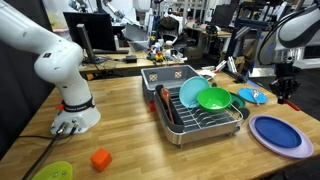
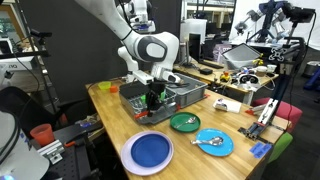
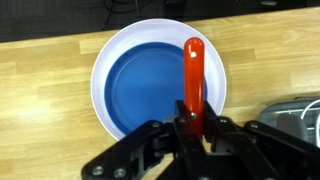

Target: Pick up the butter knife from the dark blue plate and place it on the dark green plate

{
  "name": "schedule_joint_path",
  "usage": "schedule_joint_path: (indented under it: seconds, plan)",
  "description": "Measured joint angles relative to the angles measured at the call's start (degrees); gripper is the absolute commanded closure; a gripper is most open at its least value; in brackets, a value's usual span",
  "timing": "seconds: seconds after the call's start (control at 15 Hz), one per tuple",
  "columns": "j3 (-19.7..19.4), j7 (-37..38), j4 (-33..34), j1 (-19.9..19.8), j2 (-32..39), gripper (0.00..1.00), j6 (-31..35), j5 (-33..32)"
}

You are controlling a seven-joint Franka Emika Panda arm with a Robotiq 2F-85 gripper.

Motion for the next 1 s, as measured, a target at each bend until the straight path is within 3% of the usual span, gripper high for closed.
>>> schedule_joint_path:
  seconds: [0.6,0.67,1.0]
  plan:
    - [-0.01,-0.24,0.03,0.03,0.07,0.82,-0.12,-0.06]
    - [-0.01,-0.24,0.03,0.03,0.07,0.96,-0.12,-0.06]
    - [0.16,-0.56,0.93,0.26,0.30,0.96,-1.90,-0.09]
